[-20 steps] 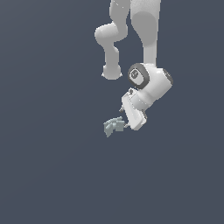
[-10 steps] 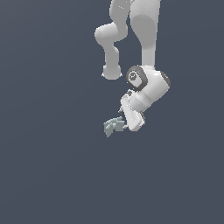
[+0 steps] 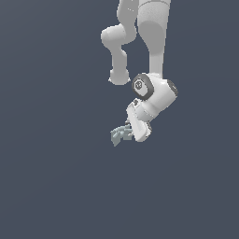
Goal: Pick up the object and move it to a goal position.
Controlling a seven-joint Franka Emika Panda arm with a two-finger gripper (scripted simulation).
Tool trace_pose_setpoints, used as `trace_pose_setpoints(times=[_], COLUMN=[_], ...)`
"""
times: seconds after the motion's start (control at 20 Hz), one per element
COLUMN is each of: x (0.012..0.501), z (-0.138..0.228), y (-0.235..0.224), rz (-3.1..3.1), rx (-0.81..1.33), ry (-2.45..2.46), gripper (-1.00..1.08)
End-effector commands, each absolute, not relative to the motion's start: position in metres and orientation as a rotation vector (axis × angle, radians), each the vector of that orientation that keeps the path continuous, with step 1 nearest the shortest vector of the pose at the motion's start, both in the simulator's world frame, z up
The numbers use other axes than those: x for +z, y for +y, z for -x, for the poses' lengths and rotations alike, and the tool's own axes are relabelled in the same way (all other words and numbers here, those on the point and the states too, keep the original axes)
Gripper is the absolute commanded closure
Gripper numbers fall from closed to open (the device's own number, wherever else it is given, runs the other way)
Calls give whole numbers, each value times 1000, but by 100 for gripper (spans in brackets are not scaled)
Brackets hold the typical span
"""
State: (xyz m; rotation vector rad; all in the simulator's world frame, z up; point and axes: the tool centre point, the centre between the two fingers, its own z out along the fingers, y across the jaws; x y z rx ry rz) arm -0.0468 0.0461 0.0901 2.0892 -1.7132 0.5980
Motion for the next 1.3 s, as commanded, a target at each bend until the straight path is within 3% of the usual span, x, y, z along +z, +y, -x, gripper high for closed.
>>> trace_pose_setpoints(times=[0.0, 0.6, 1.25], x=[89, 100, 179], z=[47, 47, 49], y=[46, 43, 20], rz=[-2089, -2089, -2089], rx=[597, 598, 595], ry=[-1712, -1714, -1714], gripper=[108, 108, 108])
